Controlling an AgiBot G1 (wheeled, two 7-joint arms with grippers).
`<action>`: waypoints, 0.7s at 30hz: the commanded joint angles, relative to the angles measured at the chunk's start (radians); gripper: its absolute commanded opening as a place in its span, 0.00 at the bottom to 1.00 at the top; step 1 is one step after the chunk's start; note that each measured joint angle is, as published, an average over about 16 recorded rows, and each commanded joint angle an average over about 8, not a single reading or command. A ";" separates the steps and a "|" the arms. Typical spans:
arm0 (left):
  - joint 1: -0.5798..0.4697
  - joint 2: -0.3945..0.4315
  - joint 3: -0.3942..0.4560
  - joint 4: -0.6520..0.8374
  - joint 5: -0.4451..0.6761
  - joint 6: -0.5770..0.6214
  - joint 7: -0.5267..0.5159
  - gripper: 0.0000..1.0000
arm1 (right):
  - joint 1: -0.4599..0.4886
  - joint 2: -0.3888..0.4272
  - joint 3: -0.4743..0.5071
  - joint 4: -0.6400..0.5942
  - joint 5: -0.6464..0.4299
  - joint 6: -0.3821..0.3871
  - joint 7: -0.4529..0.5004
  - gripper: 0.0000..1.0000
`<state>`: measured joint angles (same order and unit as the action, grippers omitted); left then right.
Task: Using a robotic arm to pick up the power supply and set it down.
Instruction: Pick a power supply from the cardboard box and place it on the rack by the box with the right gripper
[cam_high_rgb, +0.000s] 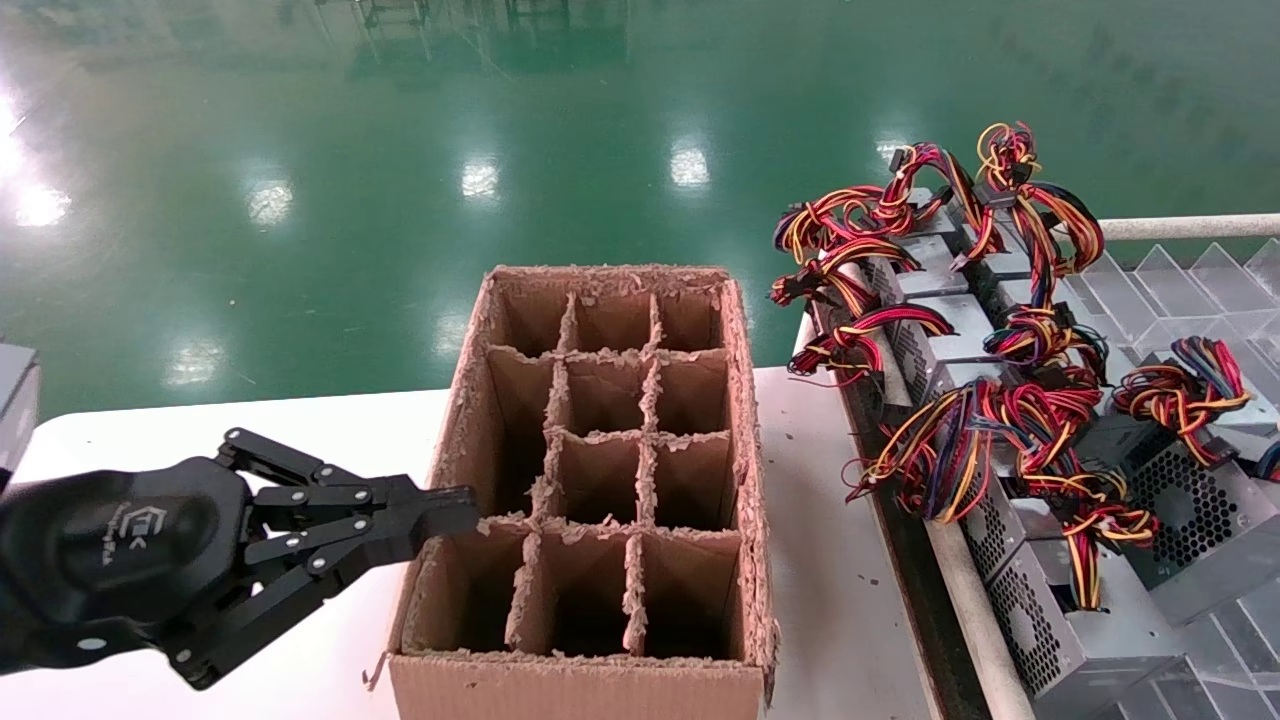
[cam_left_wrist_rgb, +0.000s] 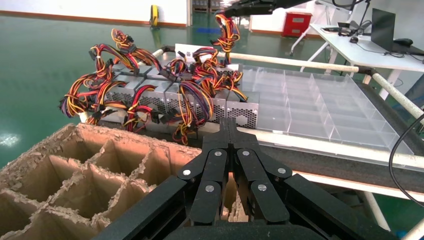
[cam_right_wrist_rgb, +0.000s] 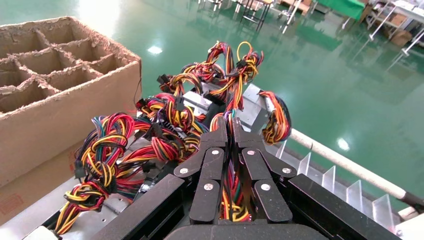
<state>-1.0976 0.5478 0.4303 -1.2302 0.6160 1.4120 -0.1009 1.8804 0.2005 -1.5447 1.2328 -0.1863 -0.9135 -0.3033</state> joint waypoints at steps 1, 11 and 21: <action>0.000 0.000 0.000 0.000 0.000 0.000 0.000 0.00 | 0.002 0.002 -0.004 -0.002 0.004 0.000 -0.010 0.00; 0.000 0.000 0.000 0.000 0.000 0.000 0.000 0.00 | -0.001 -0.035 0.027 -0.047 -0.042 -0.010 0.004 0.00; 0.000 0.000 0.000 0.000 0.000 0.000 0.000 0.00 | -0.010 -0.119 0.028 -0.107 -0.046 -0.074 0.011 0.00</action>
<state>-1.0976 0.5478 0.4303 -1.2302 0.6160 1.4119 -0.1009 1.8674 0.0896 -1.5208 1.1305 -0.2329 -0.9834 -0.2933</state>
